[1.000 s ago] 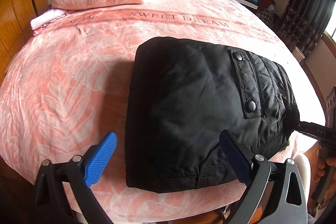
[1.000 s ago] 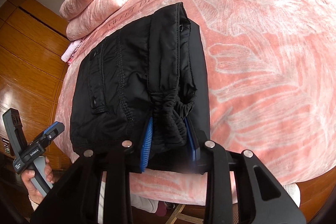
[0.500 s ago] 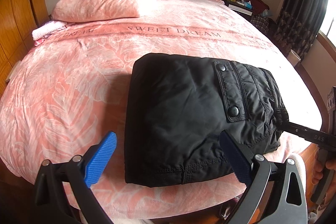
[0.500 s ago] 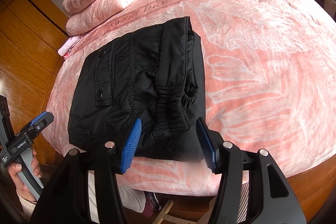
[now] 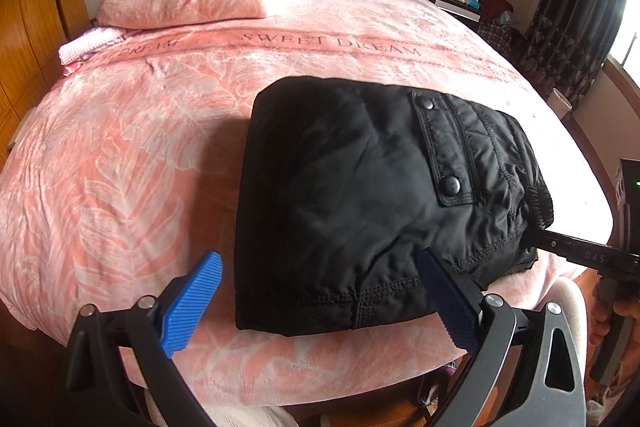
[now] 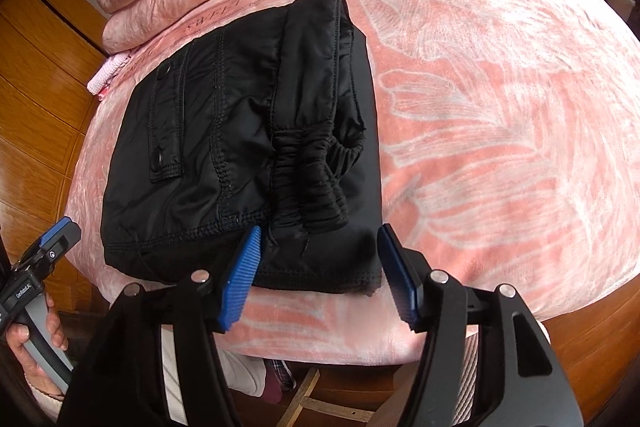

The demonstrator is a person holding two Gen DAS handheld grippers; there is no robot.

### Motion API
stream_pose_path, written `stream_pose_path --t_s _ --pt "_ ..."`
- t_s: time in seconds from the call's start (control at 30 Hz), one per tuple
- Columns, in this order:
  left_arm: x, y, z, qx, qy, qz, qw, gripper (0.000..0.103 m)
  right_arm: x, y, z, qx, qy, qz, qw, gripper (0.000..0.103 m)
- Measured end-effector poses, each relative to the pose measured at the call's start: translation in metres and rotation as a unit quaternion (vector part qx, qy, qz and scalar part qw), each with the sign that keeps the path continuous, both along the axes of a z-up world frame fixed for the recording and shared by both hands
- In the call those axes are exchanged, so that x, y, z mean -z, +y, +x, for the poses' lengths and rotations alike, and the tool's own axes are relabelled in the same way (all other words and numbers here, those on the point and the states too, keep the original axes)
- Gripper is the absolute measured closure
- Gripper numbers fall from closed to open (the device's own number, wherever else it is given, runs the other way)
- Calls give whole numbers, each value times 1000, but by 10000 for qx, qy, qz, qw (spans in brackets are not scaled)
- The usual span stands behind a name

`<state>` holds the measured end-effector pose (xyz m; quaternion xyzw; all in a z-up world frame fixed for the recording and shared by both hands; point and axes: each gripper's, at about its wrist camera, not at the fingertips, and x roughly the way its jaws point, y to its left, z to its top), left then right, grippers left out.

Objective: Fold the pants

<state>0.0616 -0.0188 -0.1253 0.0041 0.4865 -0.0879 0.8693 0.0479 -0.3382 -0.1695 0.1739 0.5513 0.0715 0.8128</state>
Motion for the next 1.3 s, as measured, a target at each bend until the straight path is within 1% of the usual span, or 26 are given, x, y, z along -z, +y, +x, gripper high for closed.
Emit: stream_pose_path --t_s 0.1,0.17,0.23,0.27,0.3,0.33,0.47,0.57,0.63,0.67,0.7,0.77,0.8,0.83,0.93,0.97,1.0,1.07,1.23,1.27,1.3 --pt "14 10 3 -97 226 -68 9997 4 5 -3 1 29 52 160 9999 43" --pt "16 20 3 -177 277 -142 9994 4 1 -7 -1 46 -4 319 9995 43" --pt "15 29 5 -165 318 -255 9990 4 -6 -9 -3 3 -116 338 9994 41" --pt "14 35 7 -128 371 -381 9985 4 -10 -11 -3 7 -164 326 9993 39" --pt "13 41 9 -104 433 -535 9976 4 -14 -13 -3 17 -206 352 9992 34" --pt "13 47 11 -93 504 -710 9962 4 -17 -16 -4 23 -256 430 9987 32" --pt "18 72 19 -100 887 -1395 9862 4 -29 -30 -5 92 -462 870 9951 32" --pt "24 89 22 -115 1128 -1958 9741 4 -35 -39 -4 144 -535 1227 9909 32" --pt "29 100 25 -176 1224 -2403 9628 4 -35 -45 -3 180 -517 1350 9893 30" --pt "33 107 29 -245 1294 -2596 9567 4 -34 -47 -1 162 -498 1332 9897 30" --pt "38 111 33 -331 1382 -2690 9526 4 -33 -47 0 123 -465 1280 9906 27" --pt "48 116 43 -475 1524 -2700 9495 4 -28 -47 6 44 -368 1195 9921 21" --pt "53 116 49 -438 1584 -2726 9480 4 -24 -46 9 14 -322 1214 9921 21" --pt "58 114 54 -342 1686 -2816 9440 4 -20 -45 12 -32 -267 1292 9913 20" --pt "73 106 64 -92 1943 -3262 9251 4 -6 -41 20 -92 -78 1430 9897 19" --pt "77 102 67 -51 2003 -3361 9203 4 -2 -40 23 -122 -37 1434 9896 18" --pt "80 98 70 -12 2046 -3385 9184 4 2 -39 27 -141 19 1430 9896 17" --pt "85 91 74 33 2072 -3179 9252 4 10 -38 32 -140 130 1424 9896 16" --pt "96 79 84 167 2215 -2996 9278 4 27 -38 39 -162 320 1477 9884 15" --pt "98 79 86 177 2244 -3010 9267 4 29 -39 40 -164 329 1536 9875 15" --pt "101 78 87 197 2304 -3084 9227 4 31 -40 39 -169 332 1598 9865 15"
